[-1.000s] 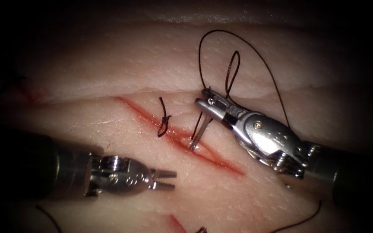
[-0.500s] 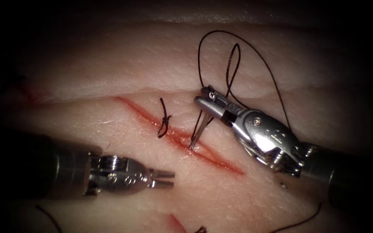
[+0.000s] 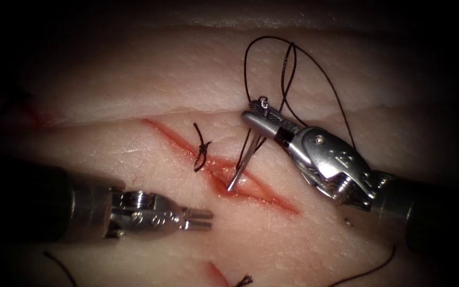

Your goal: Wound Closure

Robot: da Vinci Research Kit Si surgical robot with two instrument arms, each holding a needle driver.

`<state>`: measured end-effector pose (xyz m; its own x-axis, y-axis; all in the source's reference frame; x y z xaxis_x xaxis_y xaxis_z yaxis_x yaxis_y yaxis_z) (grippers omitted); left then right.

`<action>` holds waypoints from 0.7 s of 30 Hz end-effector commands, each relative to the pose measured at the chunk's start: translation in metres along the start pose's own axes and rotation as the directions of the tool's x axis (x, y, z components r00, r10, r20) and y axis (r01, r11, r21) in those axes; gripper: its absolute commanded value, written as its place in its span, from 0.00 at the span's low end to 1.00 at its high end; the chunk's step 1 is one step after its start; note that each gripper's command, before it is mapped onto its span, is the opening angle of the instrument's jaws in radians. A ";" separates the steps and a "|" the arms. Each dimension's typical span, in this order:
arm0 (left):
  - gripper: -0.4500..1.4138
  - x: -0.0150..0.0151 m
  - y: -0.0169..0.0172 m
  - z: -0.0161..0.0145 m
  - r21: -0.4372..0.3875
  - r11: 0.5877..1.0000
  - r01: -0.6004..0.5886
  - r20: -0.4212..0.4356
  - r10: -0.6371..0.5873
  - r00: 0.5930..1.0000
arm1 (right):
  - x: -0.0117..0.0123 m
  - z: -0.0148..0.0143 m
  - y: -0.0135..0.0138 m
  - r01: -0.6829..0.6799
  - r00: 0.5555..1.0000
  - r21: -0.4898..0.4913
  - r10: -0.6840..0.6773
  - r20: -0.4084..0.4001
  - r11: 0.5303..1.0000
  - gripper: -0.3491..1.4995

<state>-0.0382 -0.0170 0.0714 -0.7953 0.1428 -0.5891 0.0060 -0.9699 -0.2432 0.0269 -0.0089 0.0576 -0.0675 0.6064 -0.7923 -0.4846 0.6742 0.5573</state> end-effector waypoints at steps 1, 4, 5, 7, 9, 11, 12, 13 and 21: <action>0.27 0.0002 -0.0001 0.0007 0.001 1.000 -0.002 -0.001 0.002 1.000 | -0.0001 0.0011 0.0000 -0.004 1.000 0.003 0.004 0.001 1.000 0.00; 0.27 0.0003 -0.0001 0.0008 0.001 1.000 -0.001 -0.001 0.001 1.000 | -0.0002 0.0011 0.0000 -0.020 1.000 0.010 0.020 0.007 1.000 0.00; 0.27 0.0003 -0.0001 0.0008 0.002 1.000 0.000 -0.001 0.000 1.000 | -0.0002 0.0011 0.0000 -0.025 1.000 0.010 0.025 0.010 1.000 0.00; 0.27 0.0004 -0.0001 0.0009 0.002 1.000 0.001 0.000 -0.001 1.000 | -0.0003 0.0012 -0.0001 -0.048 0.999 0.018 0.047 0.017 0.999 0.00; 0.27 0.0005 -0.0001 0.0009 0.002 1.000 0.001 0.000 -0.001 1.000 | -0.0003 0.0013 -0.0002 -0.069 0.997 0.022 0.069 0.030 0.997 0.00; 0.26 0.0005 -0.0001 0.0009 0.003 1.000 0.001 0.000 -0.001 1.000 | -0.0004 0.0013 -0.0002 -0.098 0.995 0.022 0.098 0.032 0.995 0.00; 0.26 0.0005 0.0000 0.0009 0.002 1.000 0.001 0.000 -0.001 1.000 | -0.0003 0.0014 -0.0001 -0.134 0.991 0.021 0.133 0.035 0.991 0.00; 0.26 0.0004 0.0000 0.0009 0.002 1.000 0.001 0.000 -0.001 1.000 | -0.0003 0.0015 -0.0001 -0.146 0.989 0.021 0.145 0.032 0.989 0.00; 0.25 0.0004 0.0000 0.0008 0.002 1.000 -0.001 -0.001 0.001 1.000 | -0.0003 0.0019 0.0000 -0.268 0.963 0.020 0.267 0.033 0.963 0.00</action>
<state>-0.0384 -0.0171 0.0713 -0.7962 0.1433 -0.5878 0.0045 -0.9701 -0.2425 0.0277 -0.0089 0.0581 -0.1645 0.7814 -0.6019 -0.4317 0.4917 0.7563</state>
